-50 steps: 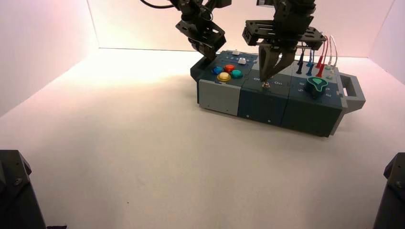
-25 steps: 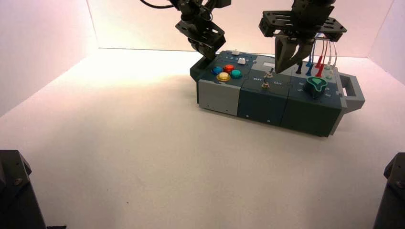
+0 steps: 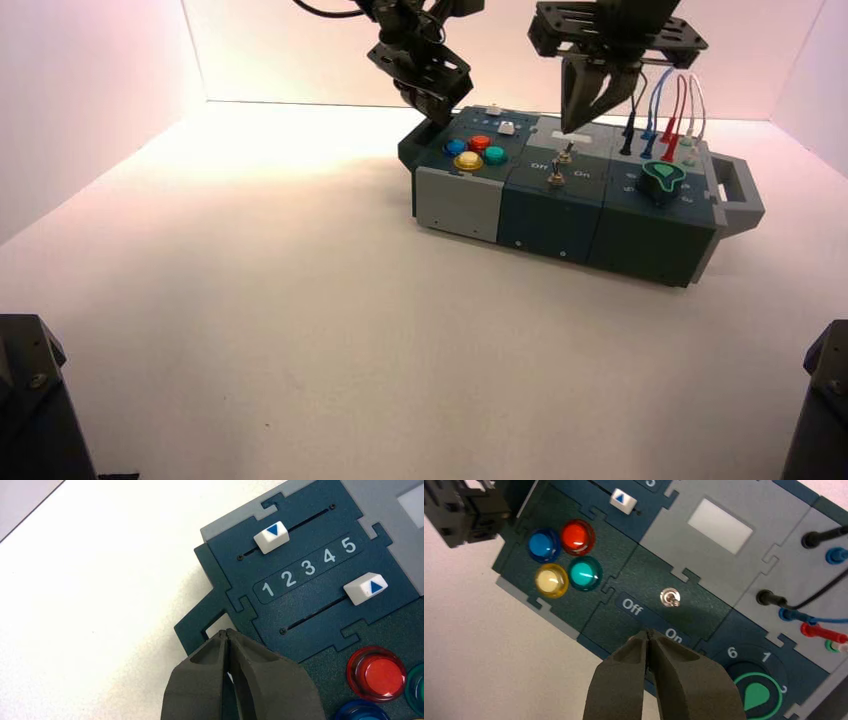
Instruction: Flip the bottom switch on with the right gripper.
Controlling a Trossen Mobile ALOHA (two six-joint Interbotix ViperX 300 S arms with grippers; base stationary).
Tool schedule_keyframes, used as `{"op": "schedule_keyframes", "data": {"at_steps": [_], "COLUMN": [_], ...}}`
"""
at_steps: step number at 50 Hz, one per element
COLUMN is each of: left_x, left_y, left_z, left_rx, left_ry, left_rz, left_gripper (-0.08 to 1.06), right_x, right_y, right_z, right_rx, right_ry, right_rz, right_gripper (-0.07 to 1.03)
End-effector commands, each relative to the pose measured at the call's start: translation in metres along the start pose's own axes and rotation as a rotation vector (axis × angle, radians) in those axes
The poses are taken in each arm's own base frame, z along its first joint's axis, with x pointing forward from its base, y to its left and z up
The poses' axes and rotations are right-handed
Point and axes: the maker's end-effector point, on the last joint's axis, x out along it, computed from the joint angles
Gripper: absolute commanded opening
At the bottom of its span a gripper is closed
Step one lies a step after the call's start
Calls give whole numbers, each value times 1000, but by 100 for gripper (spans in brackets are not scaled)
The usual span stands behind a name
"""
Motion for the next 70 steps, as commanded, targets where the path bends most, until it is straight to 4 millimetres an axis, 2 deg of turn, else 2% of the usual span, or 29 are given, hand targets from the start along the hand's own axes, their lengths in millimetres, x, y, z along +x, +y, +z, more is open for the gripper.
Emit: {"op": "schedule_keyframes", "data": {"at_steps": [1,27,48,70], "left_x": [-10,-10,-11,-10], "left_y": [21,21,22,22], "left_z": [7,8,10,9], "left_rx": [-21,-21,-21,-19], "left_ry": [-28,-28,-34,-32], "left_rz": [30,29,32,31], "left_gripper": [-3,-3,-3,-3], "right_x": [-6,10,14,18], "right_y": [6,21,30,26], "right_z": [10,0,-4,-17], "right_rx": [10,-31,-27,-29], "right_ry": [-32,25,42,69], "right_rz": [17,25,41,32], "right_gripper": [-2,-2,-2,-2]}}
